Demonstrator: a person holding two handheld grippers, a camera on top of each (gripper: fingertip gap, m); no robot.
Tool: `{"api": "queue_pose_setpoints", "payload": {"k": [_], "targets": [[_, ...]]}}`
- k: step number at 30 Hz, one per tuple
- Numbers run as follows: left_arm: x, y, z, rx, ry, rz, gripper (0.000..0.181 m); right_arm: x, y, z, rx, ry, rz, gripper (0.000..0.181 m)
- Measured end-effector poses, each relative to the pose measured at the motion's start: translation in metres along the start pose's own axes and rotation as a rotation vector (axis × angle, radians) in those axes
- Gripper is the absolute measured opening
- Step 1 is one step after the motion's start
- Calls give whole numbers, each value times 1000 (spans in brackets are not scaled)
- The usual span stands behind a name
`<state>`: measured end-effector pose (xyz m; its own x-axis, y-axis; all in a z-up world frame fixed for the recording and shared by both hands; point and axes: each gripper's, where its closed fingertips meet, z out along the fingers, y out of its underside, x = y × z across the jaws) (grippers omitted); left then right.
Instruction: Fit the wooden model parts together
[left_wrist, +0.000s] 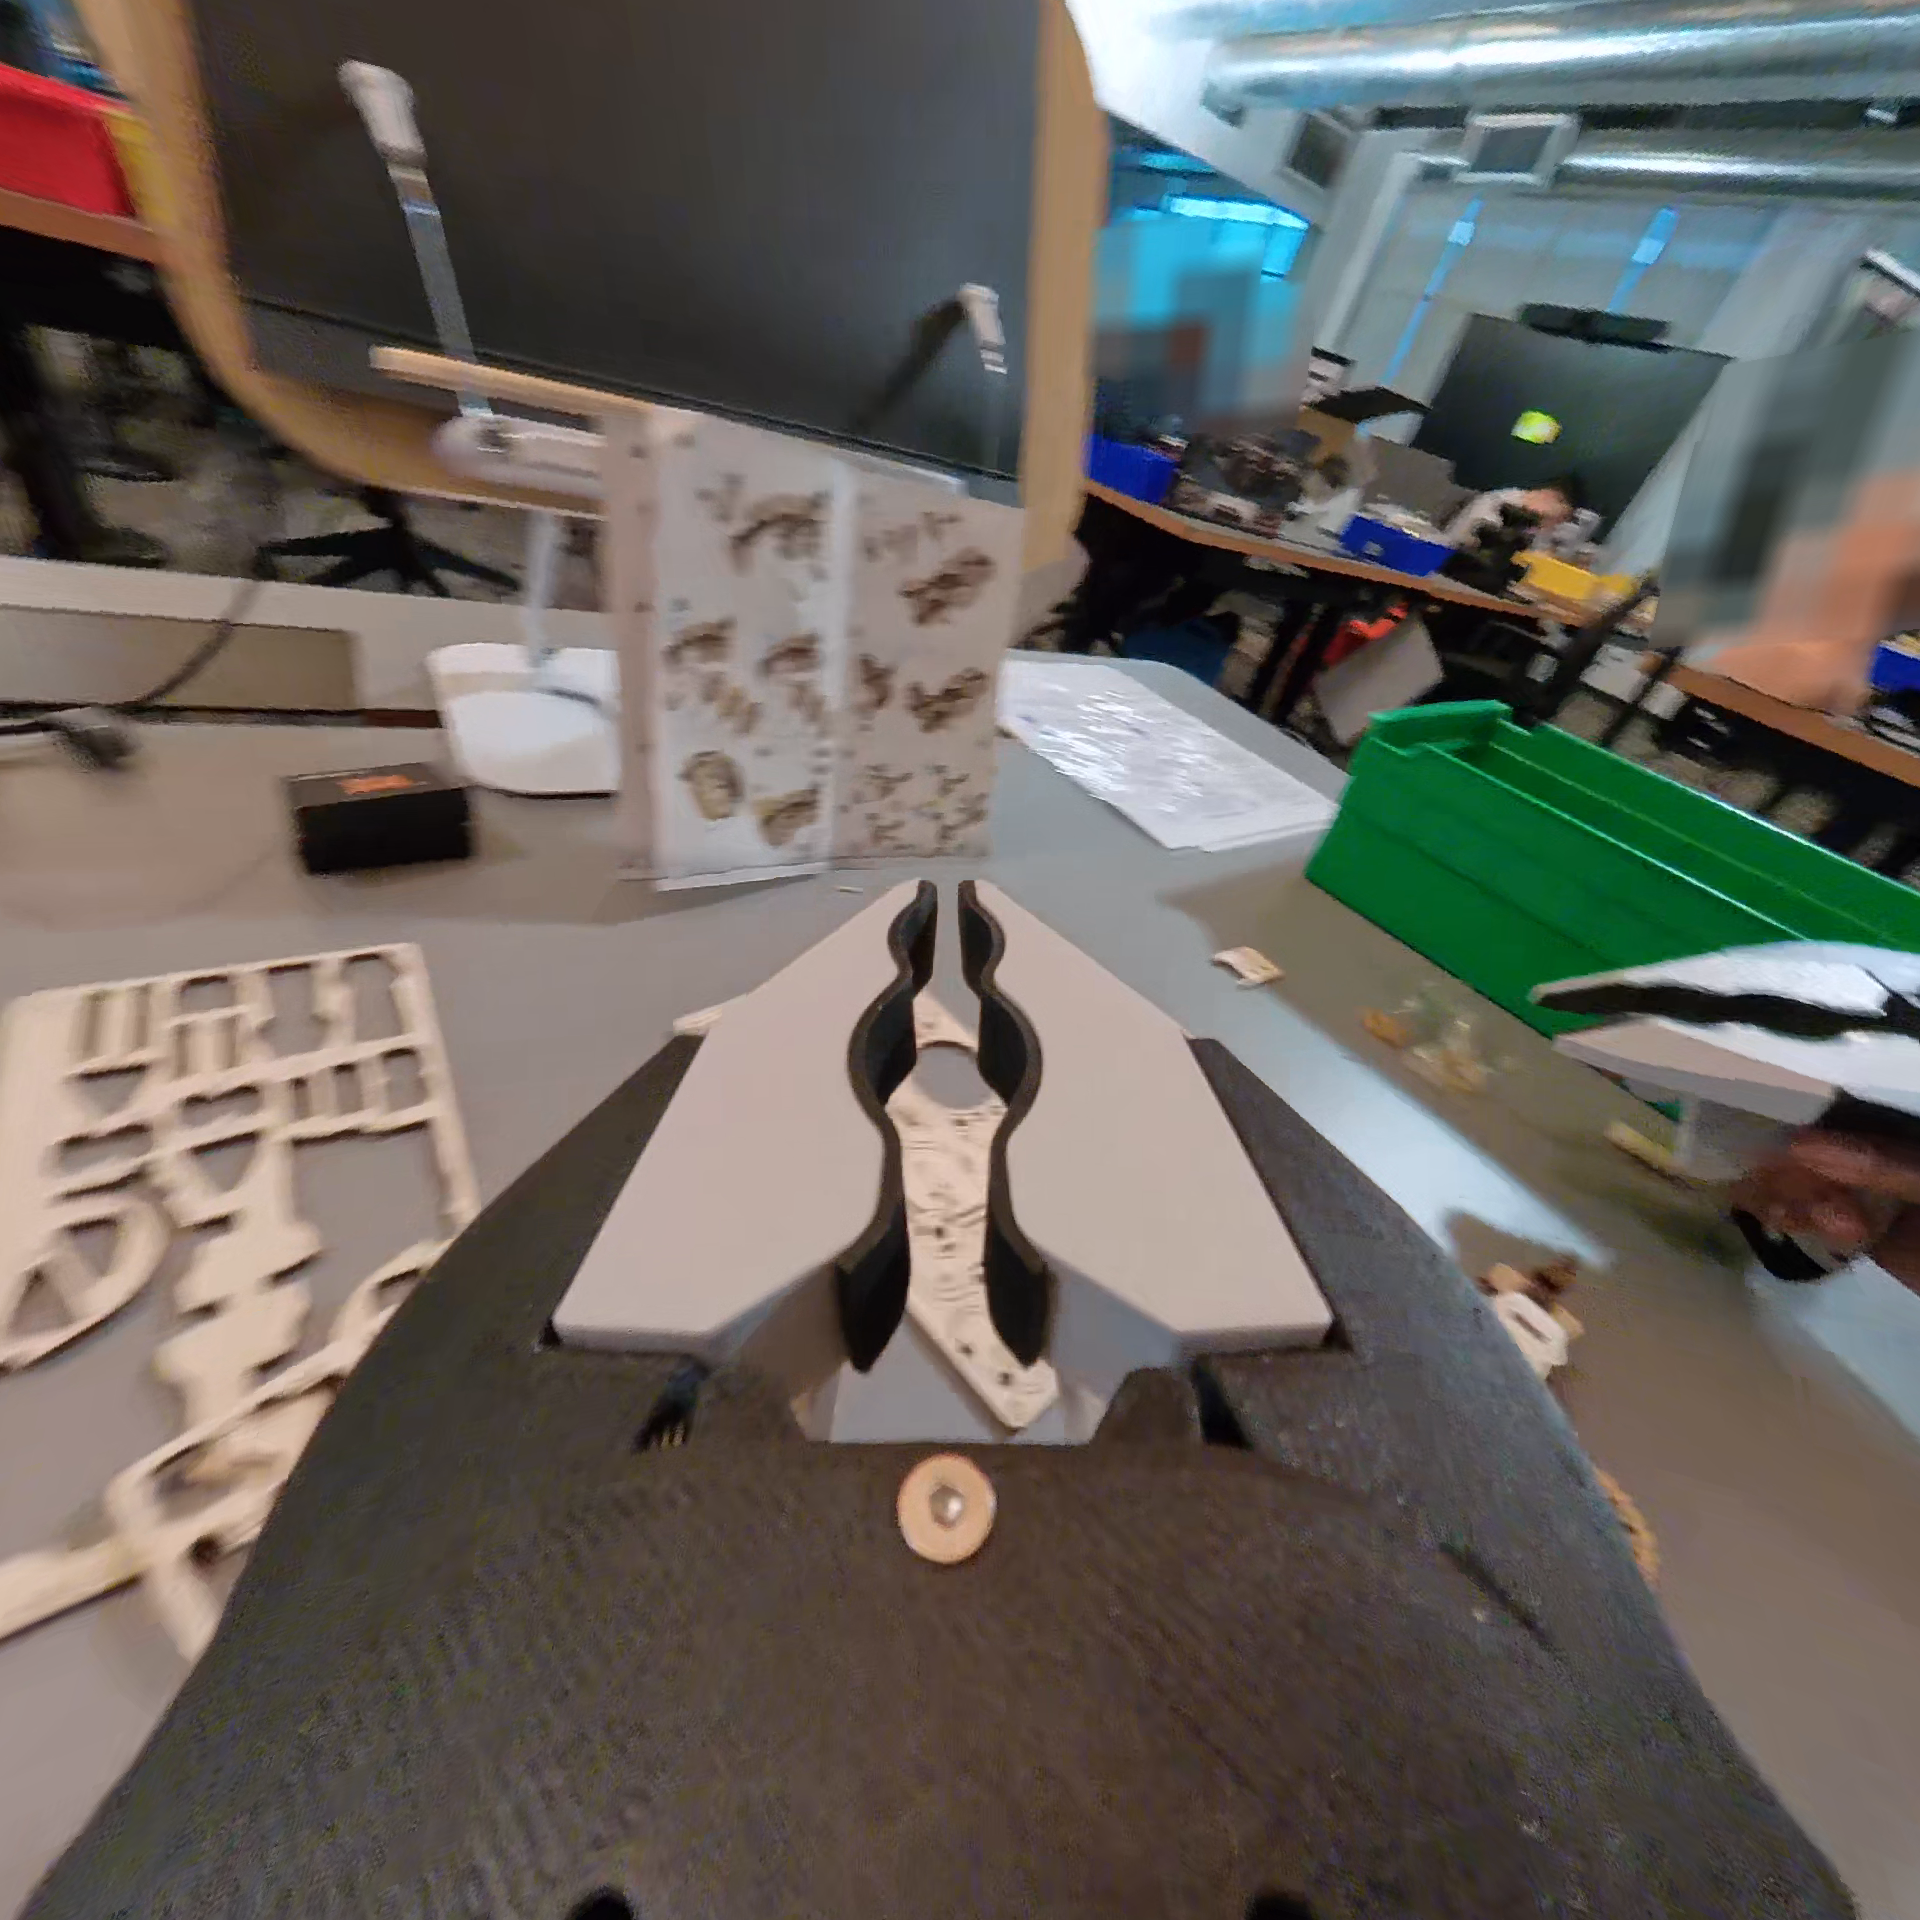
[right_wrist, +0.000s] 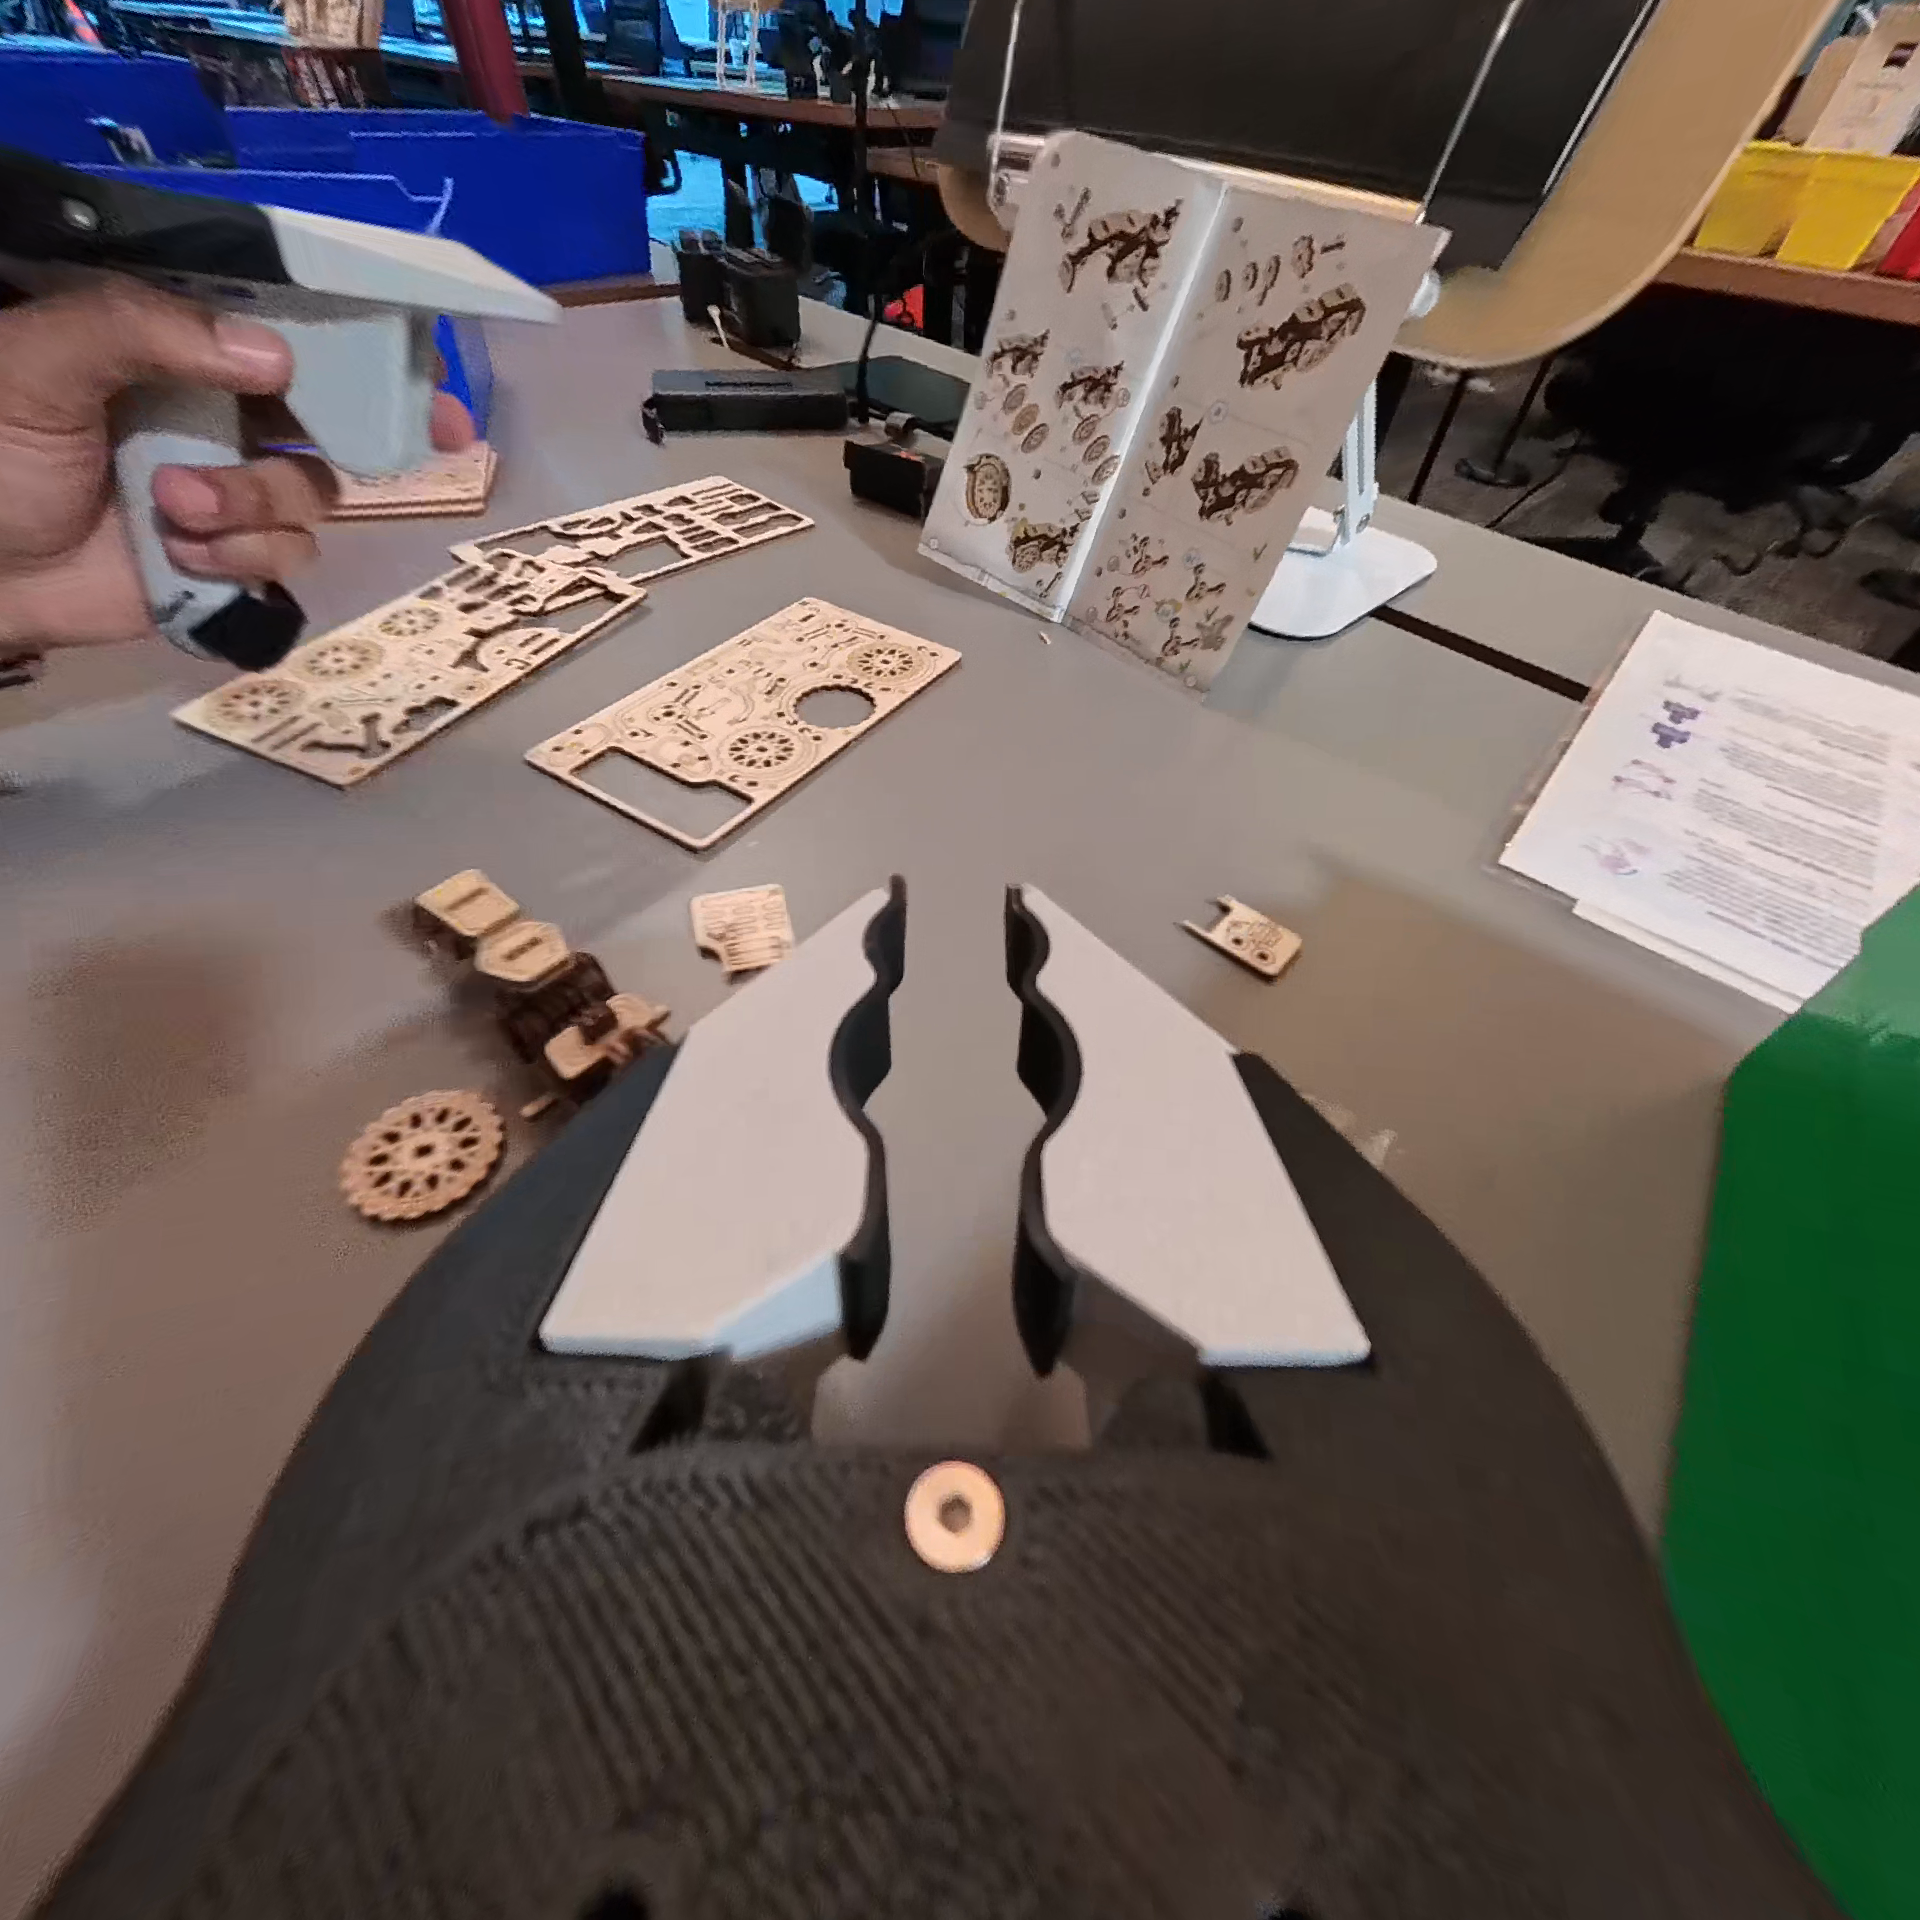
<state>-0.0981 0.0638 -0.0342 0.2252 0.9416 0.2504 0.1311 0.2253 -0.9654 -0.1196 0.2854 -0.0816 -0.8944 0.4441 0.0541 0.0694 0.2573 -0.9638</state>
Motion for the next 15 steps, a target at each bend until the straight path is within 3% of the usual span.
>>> {"api": "queue_pose_setpoints", "payload": {"k": [3, 5, 8, 10, 15], "targets": [[47, 16, 12, -90, 176, 59, 3, -19, -7, -10, 14, -7, -16, 25], [74, 41, 14, -222, 304, 60, 6, -37, -1, -16, -24, -29, -17, 29], [111, 83, 3, -470, 530, 25, 20, -66, 16, -26, -101, -73, -2, 35], [126, 98, -8, -554, 623, 56, 27, -84, 24, -31, -135, -107, -3, 36], [137, 125, -15, -636, 621, 213, 38, -110, 36, -29, -221, -167, 2, 36]]}}
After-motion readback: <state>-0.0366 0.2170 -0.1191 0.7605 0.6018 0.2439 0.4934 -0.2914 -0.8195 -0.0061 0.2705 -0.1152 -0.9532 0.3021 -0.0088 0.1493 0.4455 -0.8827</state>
